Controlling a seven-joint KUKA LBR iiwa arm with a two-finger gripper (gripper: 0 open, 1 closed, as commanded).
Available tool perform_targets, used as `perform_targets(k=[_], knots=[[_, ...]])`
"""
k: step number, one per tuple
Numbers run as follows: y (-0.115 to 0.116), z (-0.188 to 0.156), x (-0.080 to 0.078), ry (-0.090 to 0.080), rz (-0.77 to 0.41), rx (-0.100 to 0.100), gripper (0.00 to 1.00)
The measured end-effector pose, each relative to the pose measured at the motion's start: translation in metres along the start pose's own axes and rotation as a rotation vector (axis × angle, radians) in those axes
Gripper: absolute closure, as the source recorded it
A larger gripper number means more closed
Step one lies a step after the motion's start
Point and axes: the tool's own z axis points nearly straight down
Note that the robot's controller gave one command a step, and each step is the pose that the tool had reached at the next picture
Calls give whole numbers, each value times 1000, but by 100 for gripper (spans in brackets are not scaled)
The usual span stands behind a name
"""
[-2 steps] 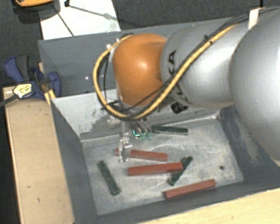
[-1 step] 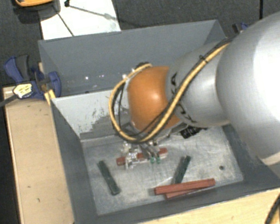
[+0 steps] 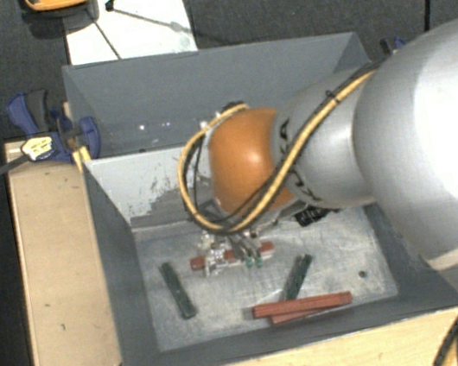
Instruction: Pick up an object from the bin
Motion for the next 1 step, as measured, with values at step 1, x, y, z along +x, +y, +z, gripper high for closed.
perform_targets(k=[1], knots=[[15,-150,2,3,13,2,100]])
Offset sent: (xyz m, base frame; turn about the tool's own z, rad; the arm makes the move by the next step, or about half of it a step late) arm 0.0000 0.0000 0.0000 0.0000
